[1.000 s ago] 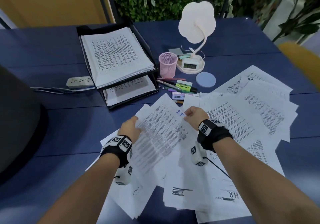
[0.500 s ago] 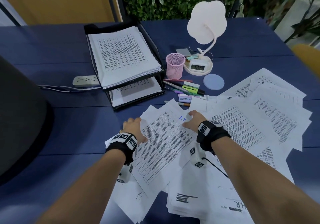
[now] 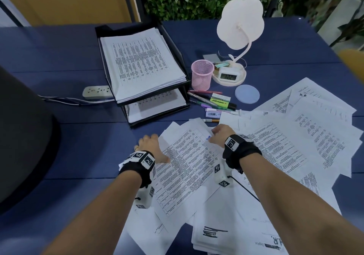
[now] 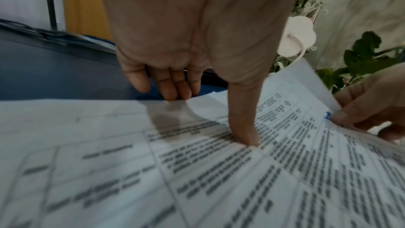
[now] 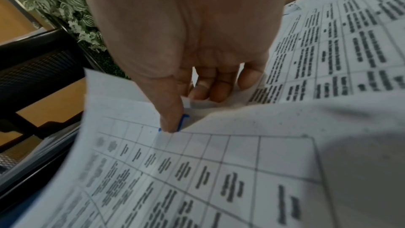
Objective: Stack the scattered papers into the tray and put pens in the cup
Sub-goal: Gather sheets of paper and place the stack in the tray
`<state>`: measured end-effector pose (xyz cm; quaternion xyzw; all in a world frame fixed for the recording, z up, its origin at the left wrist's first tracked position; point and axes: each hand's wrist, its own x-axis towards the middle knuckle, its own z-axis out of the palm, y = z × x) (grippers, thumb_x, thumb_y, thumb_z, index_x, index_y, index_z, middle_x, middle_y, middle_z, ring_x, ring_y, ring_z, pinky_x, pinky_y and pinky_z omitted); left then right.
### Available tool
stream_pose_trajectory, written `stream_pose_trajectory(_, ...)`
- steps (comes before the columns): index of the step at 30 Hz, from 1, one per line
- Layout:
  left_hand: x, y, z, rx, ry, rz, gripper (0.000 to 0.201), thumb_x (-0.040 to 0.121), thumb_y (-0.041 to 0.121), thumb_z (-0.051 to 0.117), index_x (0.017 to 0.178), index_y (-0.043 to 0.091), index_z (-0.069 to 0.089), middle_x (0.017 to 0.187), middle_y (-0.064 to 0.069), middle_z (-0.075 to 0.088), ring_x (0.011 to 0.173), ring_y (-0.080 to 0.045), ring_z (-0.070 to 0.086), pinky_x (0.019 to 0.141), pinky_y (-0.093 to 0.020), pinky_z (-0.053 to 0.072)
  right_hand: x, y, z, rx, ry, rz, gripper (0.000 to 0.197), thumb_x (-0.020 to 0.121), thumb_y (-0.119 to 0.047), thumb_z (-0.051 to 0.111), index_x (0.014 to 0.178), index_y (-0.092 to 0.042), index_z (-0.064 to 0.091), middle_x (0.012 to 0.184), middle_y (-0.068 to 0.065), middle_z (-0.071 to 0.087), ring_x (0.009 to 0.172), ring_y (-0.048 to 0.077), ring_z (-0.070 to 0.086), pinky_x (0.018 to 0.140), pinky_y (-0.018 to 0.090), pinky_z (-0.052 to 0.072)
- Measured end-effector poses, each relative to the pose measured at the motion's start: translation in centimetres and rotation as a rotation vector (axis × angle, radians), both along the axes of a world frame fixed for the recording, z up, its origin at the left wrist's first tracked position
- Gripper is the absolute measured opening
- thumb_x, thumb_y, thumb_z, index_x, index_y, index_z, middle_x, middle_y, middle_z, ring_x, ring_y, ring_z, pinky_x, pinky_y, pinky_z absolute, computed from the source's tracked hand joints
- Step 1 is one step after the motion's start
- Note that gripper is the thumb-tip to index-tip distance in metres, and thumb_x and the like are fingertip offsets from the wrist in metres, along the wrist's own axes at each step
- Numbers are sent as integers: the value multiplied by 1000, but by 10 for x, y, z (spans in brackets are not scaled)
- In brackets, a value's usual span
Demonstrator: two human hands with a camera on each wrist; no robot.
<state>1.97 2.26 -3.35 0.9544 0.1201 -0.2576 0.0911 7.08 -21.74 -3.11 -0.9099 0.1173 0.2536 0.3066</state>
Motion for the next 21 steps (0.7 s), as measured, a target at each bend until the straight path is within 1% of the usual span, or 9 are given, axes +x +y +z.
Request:
stream_pose_trajectory(3, 4, 0, 0, -29, 17, 71, 93, 60, 48, 82, 134, 15, 37, 131, -10, 45, 124, -29, 41, 104, -44, 36, 2, 1, -1, 4, 21, 67, 28, 82, -16, 68, 109, -7, 67, 111, 12, 67, 93, 26, 61, 75, 27, 45)
stream_pose_trajectory(7, 8, -1, -2, -30, 48, 105, 91, 60, 45, 83, 132, 14, 37, 132, -10, 43, 125, -29, 40, 104, -44, 37, 5, 2, -5, 27, 27, 72, 25, 82, -15, 67, 106, -8, 67, 108, 13, 68, 93, 27, 62, 75, 27, 46)
stream_pose_trajectory(9, 8, -3, -4, -66, 34, 120, 84, 60, 40, 84, 124, 15, 36, 124, -9, 48, 120, -30, 44, 98, -42, 40, 6, 3, -6, 43, 19, 58, 20, 82, -14, 67, 101, -6, 68, 105, 15, 68, 91, 26, 62, 76, 29, 47)
stream_pose_trajectory(11, 6, -4, -5, -130, 20, 149, 79, 59, 34, 85, 114, 18, 30, 112, -8, 55, 109, -31, 52, 89, -40, 43, 7, 3, -7, 72, 13, 40, 8, 82, -14, 67, 88, -7, 67, 95, 14, 67, 82, 23, 58, 71, 27, 43)
stream_pose_trajectory(12, 6, -3, -5, -159, 26, 168, 80, 59, 31, 85, 113, 18, 28, 110, -7, 57, 106, -31, 55, 89, -40, 44, 7, 3, -7, 86, 16, 33, 7, 83, -14, 67, 83, -7, 65, 89, 12, 65, 79, 21, 56, 69, 25, 42)
stream_pose_trajectory(15, 7, -1, -1, -197, 69, 191, 85, 58, 32, 85, 122, 18, 31, 118, -9, 54, 111, -31, 52, 95, -46, 46, 9, 3, -5, 118, 19, 24, 16, 82, -16, 68, 87, -1, 67, 83, 7, 60, 77, 20, 55, 70, 27, 42)
stream_pose_trajectory(17, 6, -1, 2, -114, 69, 138, 85, 60, 38, 84, 128, 18, 37, 127, -12, 45, 122, -33, 42, 99, -48, 42, 10, 4, -2, 125, 14, 26, 12, 82, -18, 69, 81, -7, 67, 82, 6, 61, 78, 21, 56, 71, 28, 43)
stream_pose_trajectory(19, 3, -3, 5, -62, 57, 95, 84, 62, 40, 83, 130, 18, 38, 131, -13, 39, 126, -33, 35, 102, -48, 39, 10, 5, 1, 120, 5, 42, 8, 81, -21, 70, 78, -15, 66, 84, 5, 64, 80, 23, 59, 73, 30, 46)
stream_pose_trajectory(21, 2, -4, 5, -110, 58, 110, 81, 63, 36, 84, 125, 17, 35, 125, -11, 47, 119, -33, 44, 98, -48, 43, 8, 5, 4, 112, 2, 43, 10, 80, -22, 70, 87, -14, 70, 93, 8, 69, 88, 26, 64, 79, 33, 50)
